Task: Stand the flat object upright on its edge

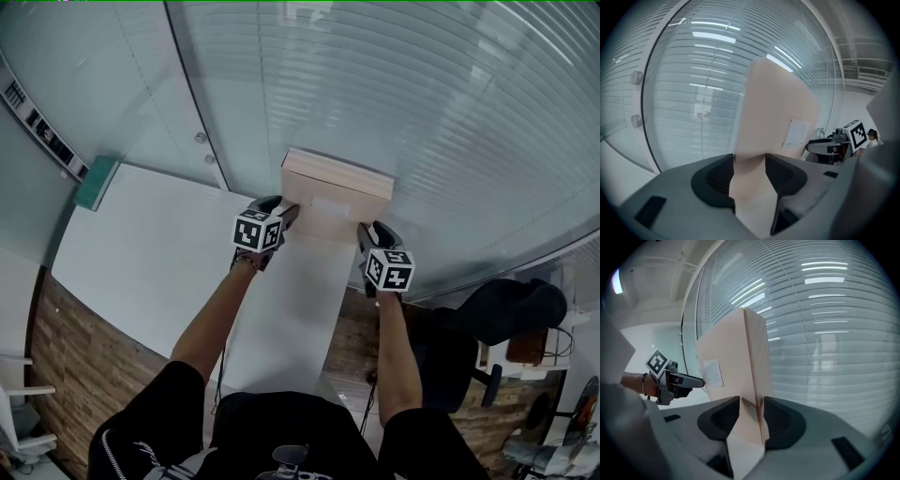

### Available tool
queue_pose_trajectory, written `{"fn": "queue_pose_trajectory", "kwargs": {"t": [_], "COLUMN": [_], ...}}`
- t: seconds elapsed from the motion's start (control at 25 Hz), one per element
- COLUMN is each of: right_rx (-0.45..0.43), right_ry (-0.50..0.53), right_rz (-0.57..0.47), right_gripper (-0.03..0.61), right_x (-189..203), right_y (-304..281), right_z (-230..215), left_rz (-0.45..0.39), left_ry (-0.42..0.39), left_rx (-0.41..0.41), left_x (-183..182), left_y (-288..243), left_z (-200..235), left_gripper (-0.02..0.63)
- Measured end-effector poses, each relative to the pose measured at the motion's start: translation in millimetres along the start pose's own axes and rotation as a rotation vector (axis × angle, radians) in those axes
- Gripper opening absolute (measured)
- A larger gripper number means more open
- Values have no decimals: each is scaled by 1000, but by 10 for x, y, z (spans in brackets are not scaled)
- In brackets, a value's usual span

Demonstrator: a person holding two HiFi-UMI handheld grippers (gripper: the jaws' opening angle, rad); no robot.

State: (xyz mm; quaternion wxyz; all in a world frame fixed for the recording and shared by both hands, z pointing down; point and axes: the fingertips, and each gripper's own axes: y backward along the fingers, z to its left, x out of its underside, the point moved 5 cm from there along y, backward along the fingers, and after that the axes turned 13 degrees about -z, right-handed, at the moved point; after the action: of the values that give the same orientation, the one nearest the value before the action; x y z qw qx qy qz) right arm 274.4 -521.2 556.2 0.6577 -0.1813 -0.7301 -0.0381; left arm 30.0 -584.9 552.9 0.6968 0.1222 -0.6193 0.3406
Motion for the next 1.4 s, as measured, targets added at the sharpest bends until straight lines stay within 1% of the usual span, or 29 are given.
{"fn": "queue_pose_trajectory", "kwargs": {"t": [0.2, 0.28, 0.48, 0.56, 0.64, 0.84, 0.96, 1.16, 1.4], "right_rx": [4, 5, -2, -11, -18, -29, -42, -67, -80], "right_ry": [-2, -2, 1, 9, 21, 65, 58, 25, 54], "right_rz": [0, 3, 10, 11, 9, -7, -26, -59, -64], "right_gripper": [175, 175, 175, 173, 161, 97, 71, 40, 26], "right_x": [-17, -6, 42, 59, 55, 11, 11, 32, 100], "right_y": [102, 147, 270, 320, 379, 559, 687, 893, 1135], "right_z": [-2, 13, 129, 201, 288, 551, 696, 944, 1333], "left_rz": [-15, -30, -116, -143, -161, -176, -184, -218, -224], "left_ry": [5, 9, 20, 23, 27, 4, -16, -32, -39], "left_rx": [-18, -37, -114, -120, -111, -80, -59, -17, -6], "left_x": [5, 8, -27, -42, -53, -29, 13, 106, 220], "left_y": [127, 203, 499, 624, 747, 1082, 1288, 1643, 2079], "left_z": [-9, -1, 35, 28, 0, -85, -151, -239, -266], "left_gripper": [204, 196, 105, 58, 35, 21, 21, 21, 21]}}
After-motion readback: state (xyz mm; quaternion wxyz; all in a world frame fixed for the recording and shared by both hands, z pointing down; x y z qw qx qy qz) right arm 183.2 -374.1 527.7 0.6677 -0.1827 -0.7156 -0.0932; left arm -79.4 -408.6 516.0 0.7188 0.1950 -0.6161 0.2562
